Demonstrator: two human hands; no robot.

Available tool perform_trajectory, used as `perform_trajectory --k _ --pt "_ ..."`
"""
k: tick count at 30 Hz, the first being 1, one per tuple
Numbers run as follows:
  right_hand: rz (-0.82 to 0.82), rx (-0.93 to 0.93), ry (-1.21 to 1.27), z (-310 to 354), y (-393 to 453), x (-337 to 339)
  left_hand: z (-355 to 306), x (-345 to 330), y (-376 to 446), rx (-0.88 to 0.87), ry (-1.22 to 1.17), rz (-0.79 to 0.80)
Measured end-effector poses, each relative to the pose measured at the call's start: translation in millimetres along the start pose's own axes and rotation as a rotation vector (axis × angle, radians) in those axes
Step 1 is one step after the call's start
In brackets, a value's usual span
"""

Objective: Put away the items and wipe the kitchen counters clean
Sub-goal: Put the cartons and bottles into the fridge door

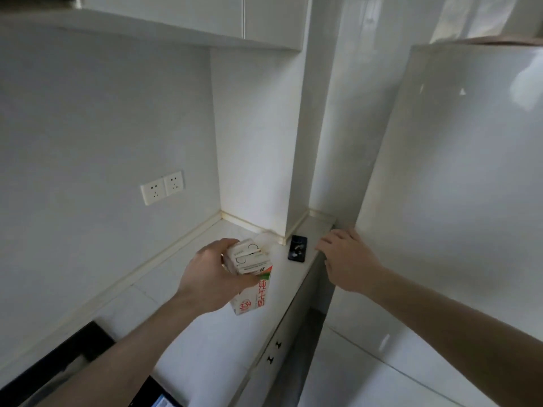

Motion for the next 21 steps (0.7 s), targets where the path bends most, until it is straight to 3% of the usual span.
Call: perform_trajectory --k 8,21 --pt "0.155 -0.100 -0.422 -43.6 33.4 -5.6 -32.4 -21.1 36.0 0.014 -0.011 -0.020" --pt "0.305 -0.202 -0.450 -41.2 50.7 -14.3 -29.1 -26.1 35.7 0.002 0.001 -0.010"
Point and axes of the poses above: each hand's wrist, its own y-axis towards the middle knuckle, its own x-axis out of the back of the hand, z = x × y, the point moved 4 cm from there along y, towards the middle knuckle, and after that the axes turned 13 degrees about z, right-handed, at the moved point
